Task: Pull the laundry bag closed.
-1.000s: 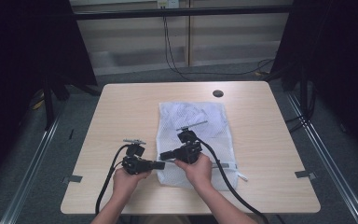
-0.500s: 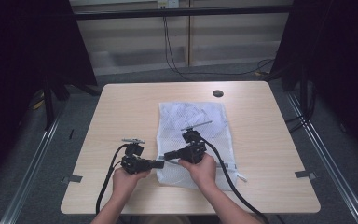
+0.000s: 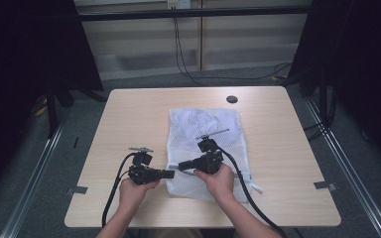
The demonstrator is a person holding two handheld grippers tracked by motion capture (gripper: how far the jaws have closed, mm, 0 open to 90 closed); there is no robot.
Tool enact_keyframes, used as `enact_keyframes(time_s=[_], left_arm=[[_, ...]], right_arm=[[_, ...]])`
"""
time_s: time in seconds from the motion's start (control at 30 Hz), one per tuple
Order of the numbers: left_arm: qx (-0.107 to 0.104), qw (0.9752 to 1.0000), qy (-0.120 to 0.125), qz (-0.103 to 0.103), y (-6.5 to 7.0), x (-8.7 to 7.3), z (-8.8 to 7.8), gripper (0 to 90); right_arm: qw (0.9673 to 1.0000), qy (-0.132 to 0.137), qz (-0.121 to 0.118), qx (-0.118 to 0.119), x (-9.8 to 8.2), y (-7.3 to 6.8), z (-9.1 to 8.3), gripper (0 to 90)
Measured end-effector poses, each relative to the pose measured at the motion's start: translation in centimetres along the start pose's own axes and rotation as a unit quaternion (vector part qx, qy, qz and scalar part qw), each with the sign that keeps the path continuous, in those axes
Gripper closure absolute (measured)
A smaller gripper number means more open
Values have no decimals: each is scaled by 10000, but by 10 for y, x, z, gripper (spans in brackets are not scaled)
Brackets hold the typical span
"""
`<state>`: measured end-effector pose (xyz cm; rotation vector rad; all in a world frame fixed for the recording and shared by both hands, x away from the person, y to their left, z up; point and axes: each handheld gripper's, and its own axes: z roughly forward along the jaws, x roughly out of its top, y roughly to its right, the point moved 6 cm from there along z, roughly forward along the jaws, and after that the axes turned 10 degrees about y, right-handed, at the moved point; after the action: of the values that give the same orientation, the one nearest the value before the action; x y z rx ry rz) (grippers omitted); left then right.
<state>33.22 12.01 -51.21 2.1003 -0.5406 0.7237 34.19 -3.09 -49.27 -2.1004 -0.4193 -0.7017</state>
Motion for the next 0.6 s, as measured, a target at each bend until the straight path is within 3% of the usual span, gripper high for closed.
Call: enact_keyframes(time_s=[0.6], left_arm=[[-69, 10000, 21, -47, 2, 0, 0, 888]], right_arm=[[10000, -4, 24, 9, -1, 5, -8, 867]])
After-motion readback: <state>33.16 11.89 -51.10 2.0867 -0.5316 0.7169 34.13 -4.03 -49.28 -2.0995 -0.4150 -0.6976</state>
